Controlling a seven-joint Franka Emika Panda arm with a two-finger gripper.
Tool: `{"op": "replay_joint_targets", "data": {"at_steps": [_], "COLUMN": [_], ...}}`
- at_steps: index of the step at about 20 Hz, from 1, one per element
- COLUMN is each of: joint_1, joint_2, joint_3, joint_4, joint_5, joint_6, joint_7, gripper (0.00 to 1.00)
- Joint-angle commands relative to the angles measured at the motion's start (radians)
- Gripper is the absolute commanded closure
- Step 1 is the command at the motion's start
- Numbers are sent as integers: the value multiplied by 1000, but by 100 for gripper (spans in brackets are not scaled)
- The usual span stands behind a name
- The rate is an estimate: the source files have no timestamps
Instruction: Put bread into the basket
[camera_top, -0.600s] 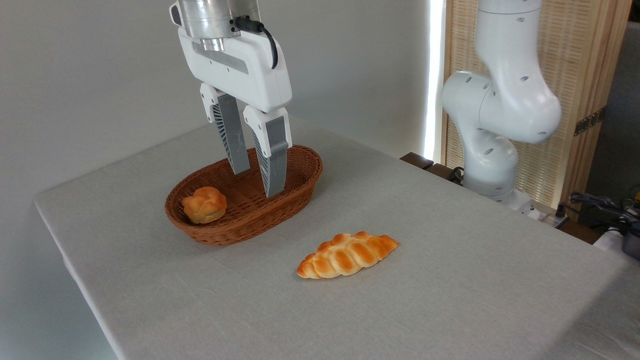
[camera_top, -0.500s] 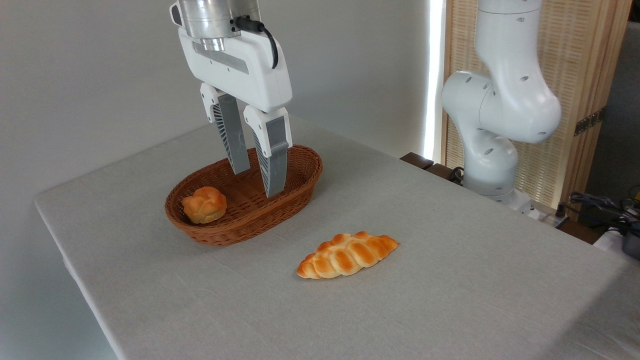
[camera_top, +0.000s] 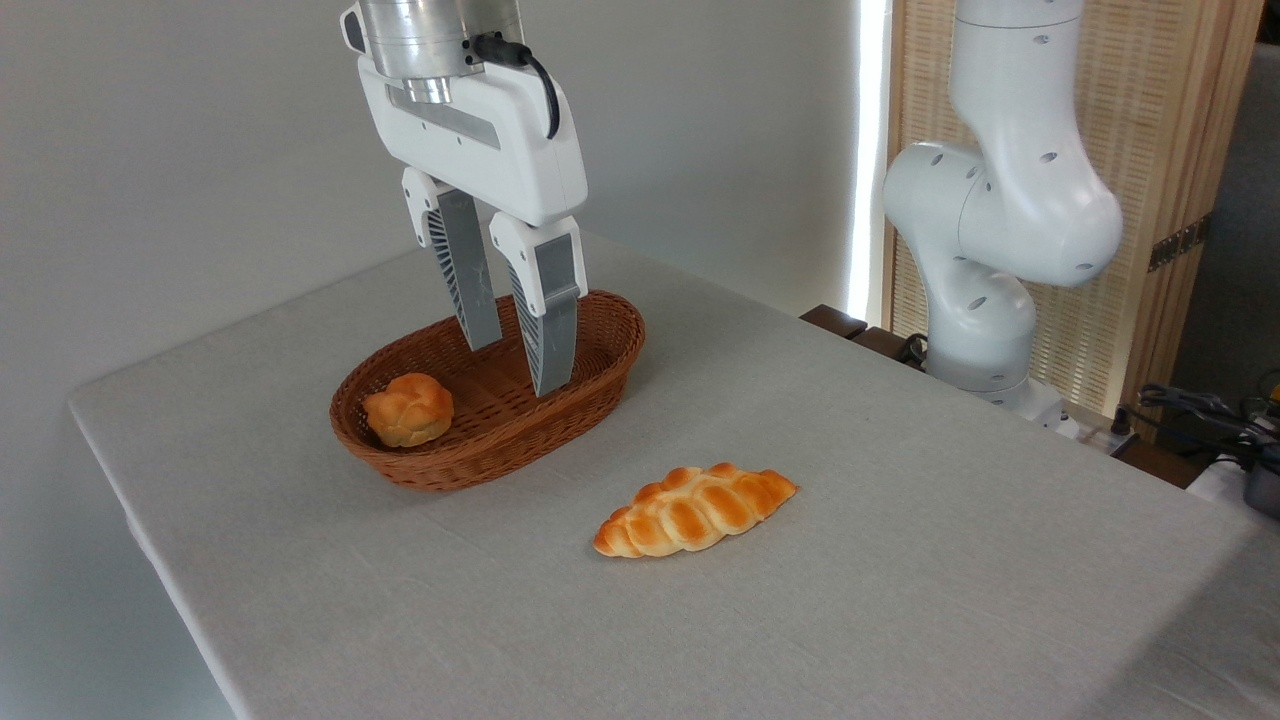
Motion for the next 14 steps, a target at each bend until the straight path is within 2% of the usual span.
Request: {"op": "replay_joint_targets", "data": {"at_steps": [1,14], "joint_1": [-1,-11], "joint_2": [-13,-19], "joint_3": [9,15], "joint_4": [-12,-12], "joint_5": [-13,-11], "joint_6": [3,1], "joint_7": [14,13], "gripper": [0,0]}}
